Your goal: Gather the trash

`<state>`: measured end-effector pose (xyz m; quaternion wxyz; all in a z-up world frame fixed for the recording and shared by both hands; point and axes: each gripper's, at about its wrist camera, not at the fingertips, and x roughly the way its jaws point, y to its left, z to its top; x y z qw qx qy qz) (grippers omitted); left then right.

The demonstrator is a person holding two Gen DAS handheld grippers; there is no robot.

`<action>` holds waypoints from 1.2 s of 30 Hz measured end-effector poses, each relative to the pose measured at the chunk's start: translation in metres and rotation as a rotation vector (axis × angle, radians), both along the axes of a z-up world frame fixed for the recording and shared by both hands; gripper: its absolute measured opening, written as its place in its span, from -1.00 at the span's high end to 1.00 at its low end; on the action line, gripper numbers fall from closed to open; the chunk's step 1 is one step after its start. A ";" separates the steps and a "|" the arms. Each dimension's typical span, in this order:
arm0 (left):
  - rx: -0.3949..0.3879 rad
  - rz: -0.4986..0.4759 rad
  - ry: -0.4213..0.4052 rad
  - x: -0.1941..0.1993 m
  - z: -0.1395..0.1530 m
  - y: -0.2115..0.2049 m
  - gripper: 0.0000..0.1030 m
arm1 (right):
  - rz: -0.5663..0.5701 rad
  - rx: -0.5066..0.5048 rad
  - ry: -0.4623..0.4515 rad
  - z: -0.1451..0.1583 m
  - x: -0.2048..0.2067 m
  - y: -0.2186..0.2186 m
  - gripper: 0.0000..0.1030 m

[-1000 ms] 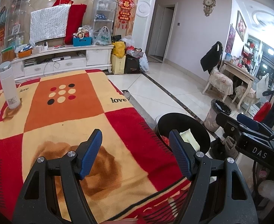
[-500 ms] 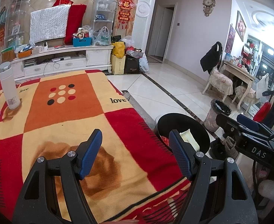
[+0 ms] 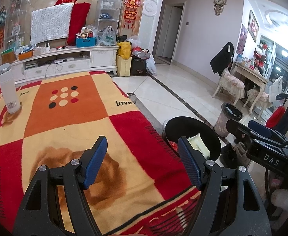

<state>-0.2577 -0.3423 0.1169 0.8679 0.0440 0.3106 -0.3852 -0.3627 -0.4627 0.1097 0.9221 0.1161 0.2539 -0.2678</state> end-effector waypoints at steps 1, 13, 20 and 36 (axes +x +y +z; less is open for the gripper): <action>0.000 -0.001 0.002 -0.001 0.000 0.000 -0.42 | 0.000 0.001 0.000 0.000 0.000 0.000 -0.68; 0.011 -0.015 0.006 -0.004 -0.004 -0.005 -0.42 | -0.001 0.009 0.001 -0.004 0.000 0.000 -0.68; 0.012 -0.015 0.016 -0.003 -0.006 -0.006 -0.42 | 0.000 0.015 0.006 -0.009 0.002 0.002 -0.68; 0.020 -0.044 0.019 -0.003 -0.006 -0.017 -0.42 | -0.014 0.019 0.017 -0.007 0.004 -0.005 -0.69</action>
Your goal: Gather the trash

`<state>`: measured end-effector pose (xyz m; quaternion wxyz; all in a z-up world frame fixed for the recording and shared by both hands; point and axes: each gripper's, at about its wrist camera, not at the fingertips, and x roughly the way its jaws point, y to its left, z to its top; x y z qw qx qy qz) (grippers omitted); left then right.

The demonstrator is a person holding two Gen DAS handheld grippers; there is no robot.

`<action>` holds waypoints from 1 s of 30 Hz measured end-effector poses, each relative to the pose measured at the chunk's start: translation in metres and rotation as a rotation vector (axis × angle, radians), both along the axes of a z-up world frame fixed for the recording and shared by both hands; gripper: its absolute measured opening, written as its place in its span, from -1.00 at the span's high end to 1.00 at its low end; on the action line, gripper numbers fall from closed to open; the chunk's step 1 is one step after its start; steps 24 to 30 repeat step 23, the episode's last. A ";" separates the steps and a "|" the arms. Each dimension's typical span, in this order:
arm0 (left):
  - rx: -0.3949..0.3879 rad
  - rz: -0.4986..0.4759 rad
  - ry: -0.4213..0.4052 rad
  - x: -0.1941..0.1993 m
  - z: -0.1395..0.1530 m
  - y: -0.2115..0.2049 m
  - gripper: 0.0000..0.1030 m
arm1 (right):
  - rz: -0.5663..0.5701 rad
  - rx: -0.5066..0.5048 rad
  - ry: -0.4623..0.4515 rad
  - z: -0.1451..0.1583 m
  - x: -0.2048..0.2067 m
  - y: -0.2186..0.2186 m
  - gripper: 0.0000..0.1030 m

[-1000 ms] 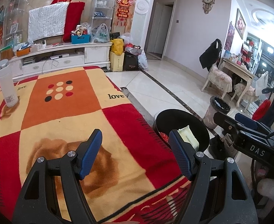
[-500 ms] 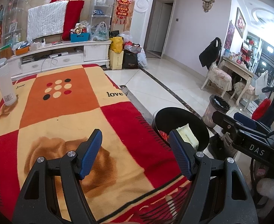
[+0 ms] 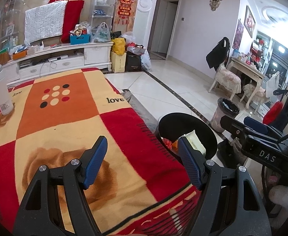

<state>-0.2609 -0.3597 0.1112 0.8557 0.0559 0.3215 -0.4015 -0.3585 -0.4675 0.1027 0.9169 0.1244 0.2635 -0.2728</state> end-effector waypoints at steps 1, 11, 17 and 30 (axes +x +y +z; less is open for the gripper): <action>0.002 -0.002 0.001 0.001 0.000 -0.002 -0.42 | -0.003 0.000 0.002 0.000 0.000 0.000 -0.69; 0.012 -0.015 0.015 0.002 -0.004 -0.009 -0.42 | -0.010 0.017 0.013 -0.002 0.000 -0.010 -0.70; 0.009 -0.016 0.020 0.004 -0.006 -0.009 -0.42 | -0.003 0.019 0.025 -0.002 0.003 -0.010 -0.70; 0.003 -0.008 0.031 0.008 -0.008 0.000 -0.42 | 0.015 0.016 0.038 -0.002 0.008 -0.007 -0.70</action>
